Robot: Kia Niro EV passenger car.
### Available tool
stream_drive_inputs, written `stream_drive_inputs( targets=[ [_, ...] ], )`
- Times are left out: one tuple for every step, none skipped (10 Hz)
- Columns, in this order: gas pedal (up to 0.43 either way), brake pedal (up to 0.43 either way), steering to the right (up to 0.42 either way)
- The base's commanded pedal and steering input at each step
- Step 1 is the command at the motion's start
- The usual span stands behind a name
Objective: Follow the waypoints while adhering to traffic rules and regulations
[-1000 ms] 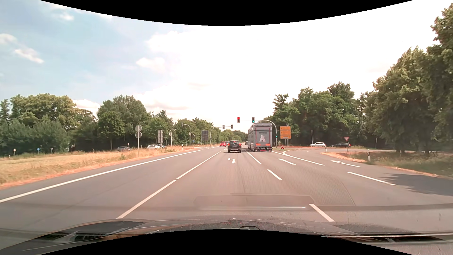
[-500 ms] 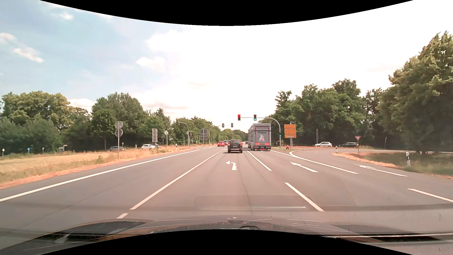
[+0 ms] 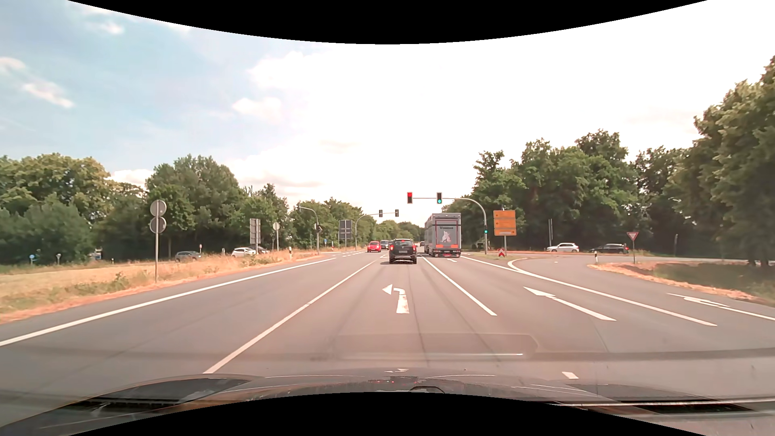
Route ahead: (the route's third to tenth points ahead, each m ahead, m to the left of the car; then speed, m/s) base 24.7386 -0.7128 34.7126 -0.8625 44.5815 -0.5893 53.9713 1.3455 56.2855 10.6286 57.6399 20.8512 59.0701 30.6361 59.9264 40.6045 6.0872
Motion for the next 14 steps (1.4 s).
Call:
stream_drive_inputs(
  targets=[
    [0.0,0.0,0.0],
    [0.0,0.0,0.0],
    [0.0,0.0,0.0],
    [0.0,0.0,0.0],
    [0.0,0.0,0.0],
    [0.0,0.0,0.002],
    [0.0,0.0,0.003],
    [0.0,0.0,0.004],
    [0.0,0.0,0.004],
    [0.0,0.0,0.004],
    [0.0,0.0,0.004],
    [0.0,0.0,0.005],
    [0.0,0.0,0.006],
    [0.0,0.0,0.006]
  ],
)
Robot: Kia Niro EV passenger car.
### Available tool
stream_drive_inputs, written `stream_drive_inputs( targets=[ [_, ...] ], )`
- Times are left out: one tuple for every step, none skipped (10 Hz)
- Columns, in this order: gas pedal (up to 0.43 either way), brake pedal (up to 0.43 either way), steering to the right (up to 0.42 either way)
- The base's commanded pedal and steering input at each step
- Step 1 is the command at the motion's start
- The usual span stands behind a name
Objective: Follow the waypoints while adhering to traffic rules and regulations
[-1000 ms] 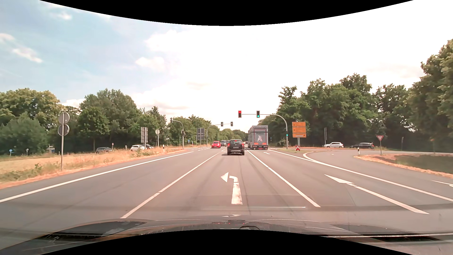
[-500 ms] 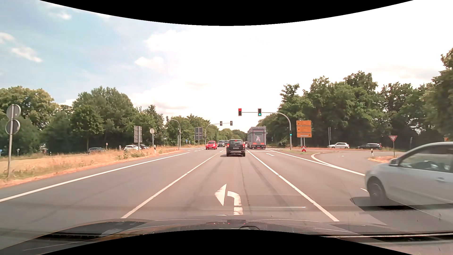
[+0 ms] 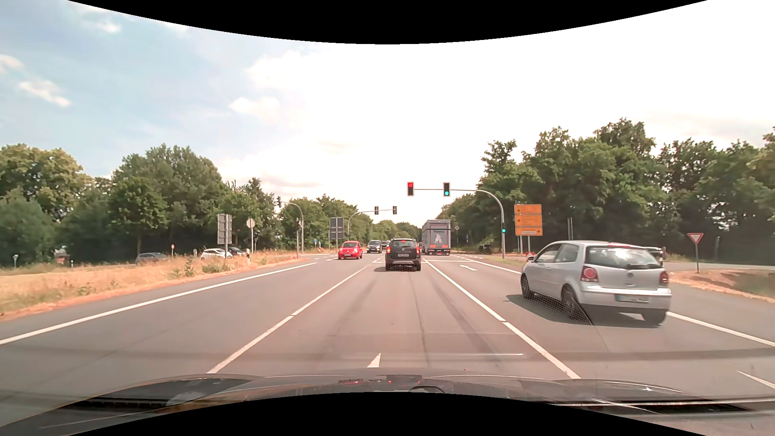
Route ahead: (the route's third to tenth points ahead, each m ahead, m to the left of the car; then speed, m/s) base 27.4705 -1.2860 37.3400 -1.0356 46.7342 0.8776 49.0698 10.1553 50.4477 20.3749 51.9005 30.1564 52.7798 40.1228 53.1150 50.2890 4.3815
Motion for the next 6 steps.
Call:
stream_drive_inputs(
  targets=[
    [0.0,0.0,0.006],
    [0.0,0.0,0.006],
    [0.0,0.0,0.004],
    [0.0,0.0,0.004],
    [0.0,0.0,0.004],
    [0.0,0.0,0.005]
  ],
)
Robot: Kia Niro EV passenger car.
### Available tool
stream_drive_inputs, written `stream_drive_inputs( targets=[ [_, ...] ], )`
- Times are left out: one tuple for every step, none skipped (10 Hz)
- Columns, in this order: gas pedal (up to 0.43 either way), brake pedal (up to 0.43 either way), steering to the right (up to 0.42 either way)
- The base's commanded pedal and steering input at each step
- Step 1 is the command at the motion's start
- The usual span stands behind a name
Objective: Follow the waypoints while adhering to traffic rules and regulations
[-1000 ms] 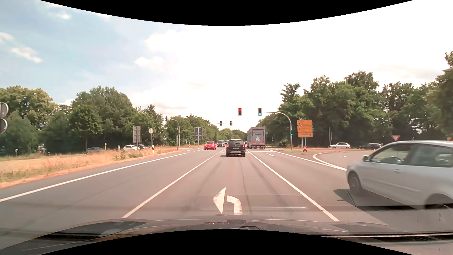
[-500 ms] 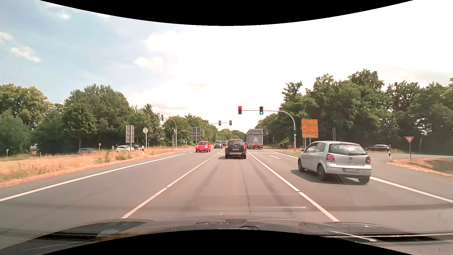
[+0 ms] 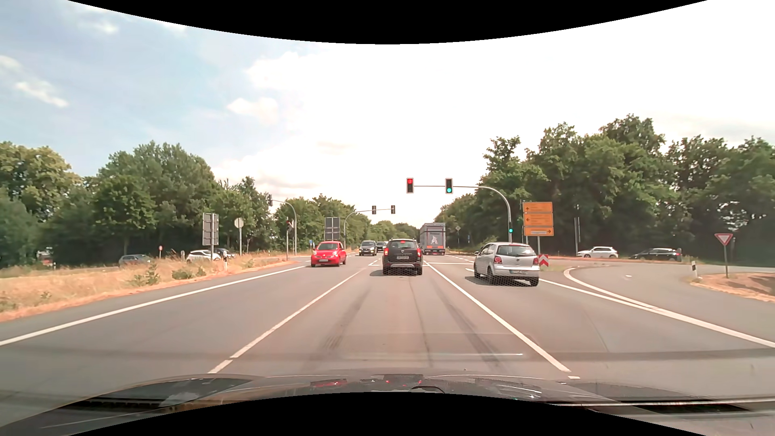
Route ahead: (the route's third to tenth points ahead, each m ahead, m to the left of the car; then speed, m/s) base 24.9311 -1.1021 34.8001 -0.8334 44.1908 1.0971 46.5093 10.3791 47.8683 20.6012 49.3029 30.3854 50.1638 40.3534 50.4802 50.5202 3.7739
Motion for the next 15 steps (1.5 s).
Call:
stream_drive_inputs(
  targets=[
    [0.0,0.0,0.005],
    [0.0,0.0,0.005],
    [0.0,0.0,0.004],
    [0.0,0.0,0.005],
    [0.0,0.0,0.005],
    [0.0,0.0,0.005],
    [0.0,0.0,0.005],
    [0.0,0.0,0.004],
    [0.0,0.0,0.003],
    [0.0,0.0,0.004],
    [0.0,0.0,0.004],
    [0.0,0.0,0.005],
    [0.0,0.0,0.004],
    [0.0,0.0,0.004],
    [0.0,0.0,0.004]
  ],
)
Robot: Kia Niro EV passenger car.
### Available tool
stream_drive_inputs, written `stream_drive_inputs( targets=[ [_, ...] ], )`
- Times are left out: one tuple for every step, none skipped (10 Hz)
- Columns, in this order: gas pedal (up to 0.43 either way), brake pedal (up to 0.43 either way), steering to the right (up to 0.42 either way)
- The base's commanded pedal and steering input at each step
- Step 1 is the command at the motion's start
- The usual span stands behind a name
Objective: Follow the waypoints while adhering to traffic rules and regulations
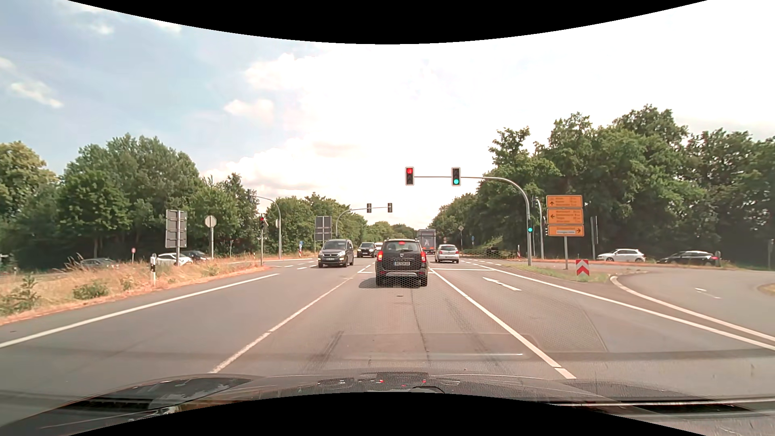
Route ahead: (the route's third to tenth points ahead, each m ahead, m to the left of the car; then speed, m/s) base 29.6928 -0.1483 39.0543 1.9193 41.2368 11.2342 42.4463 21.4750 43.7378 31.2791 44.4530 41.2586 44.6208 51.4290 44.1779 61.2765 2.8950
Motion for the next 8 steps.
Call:
stream_drive_inputs(
  targets=[
    [0.0,0.006,0.004],
    [0.0,0.049,0.006],
    [0.0,0.079,0.006],
    [0.0,0.104,0.006],
    [0.0,0.104,0.006],
    [0.0,0.104,0.006],
    [0.0,0.11,0.006],
    [0.0,0.14,0.006]
  ],
)
